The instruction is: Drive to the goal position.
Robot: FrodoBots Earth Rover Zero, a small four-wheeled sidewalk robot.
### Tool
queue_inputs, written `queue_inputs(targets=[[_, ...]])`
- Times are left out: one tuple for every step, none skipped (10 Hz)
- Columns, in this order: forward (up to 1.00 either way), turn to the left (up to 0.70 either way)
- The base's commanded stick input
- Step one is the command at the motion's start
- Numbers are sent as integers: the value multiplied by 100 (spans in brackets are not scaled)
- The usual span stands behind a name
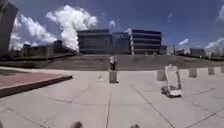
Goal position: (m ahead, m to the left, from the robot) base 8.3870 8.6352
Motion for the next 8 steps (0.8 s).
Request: queue_inputs(targets=[[70, 0], [70, 0], [70, 0], [70, 0], [70, 0], [70, 0], [70, 0], [70, 0]])
